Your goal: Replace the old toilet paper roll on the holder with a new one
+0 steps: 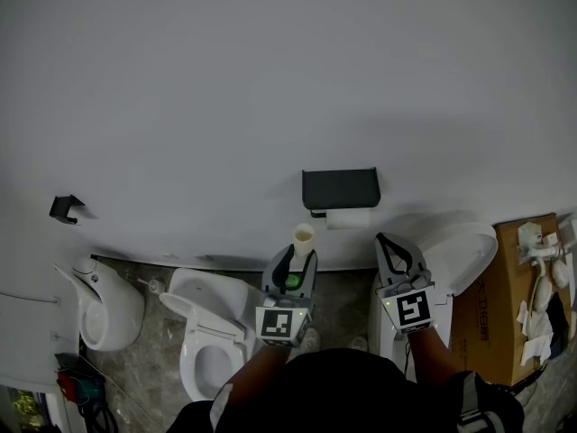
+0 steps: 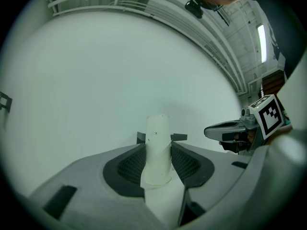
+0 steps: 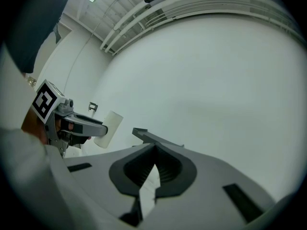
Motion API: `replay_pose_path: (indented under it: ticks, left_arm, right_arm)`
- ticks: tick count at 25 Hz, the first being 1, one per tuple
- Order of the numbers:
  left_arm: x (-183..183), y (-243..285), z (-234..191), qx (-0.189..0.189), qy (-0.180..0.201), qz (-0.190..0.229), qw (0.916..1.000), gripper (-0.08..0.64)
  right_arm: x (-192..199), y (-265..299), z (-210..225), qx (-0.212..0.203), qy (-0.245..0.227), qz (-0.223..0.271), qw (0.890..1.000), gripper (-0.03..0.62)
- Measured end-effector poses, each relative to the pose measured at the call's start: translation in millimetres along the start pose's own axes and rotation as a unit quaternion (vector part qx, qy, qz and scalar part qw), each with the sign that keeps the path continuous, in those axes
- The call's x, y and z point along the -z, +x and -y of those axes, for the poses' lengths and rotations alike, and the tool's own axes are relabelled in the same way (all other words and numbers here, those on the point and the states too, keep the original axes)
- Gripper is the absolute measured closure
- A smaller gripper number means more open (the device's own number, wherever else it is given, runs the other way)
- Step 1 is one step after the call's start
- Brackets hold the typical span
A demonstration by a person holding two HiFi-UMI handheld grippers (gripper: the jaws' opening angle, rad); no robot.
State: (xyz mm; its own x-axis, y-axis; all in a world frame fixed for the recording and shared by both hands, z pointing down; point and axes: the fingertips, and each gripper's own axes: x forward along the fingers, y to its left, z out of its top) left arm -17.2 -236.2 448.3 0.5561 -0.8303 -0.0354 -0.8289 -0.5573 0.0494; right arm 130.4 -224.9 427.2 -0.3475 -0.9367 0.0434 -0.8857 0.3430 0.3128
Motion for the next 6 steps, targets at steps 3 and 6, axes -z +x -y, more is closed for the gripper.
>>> replay_pose_path:
  ticks: [3,6]
  left_arm:
    - [0.9,-1.5,0.5,0.0,0.002,-0.001,1.0,0.397]
    - [1.8,-1.7,0.4,-0.001,0.002,-0.003,1.0,0.396]
  right_arm:
    - [2.2,0.6,-2.7,-0.001,0.008,-0.002,1.0,0.591]
    - [4.0,1.5,-3.7,-0.004,0.005,-0.004,1.0,0.591]
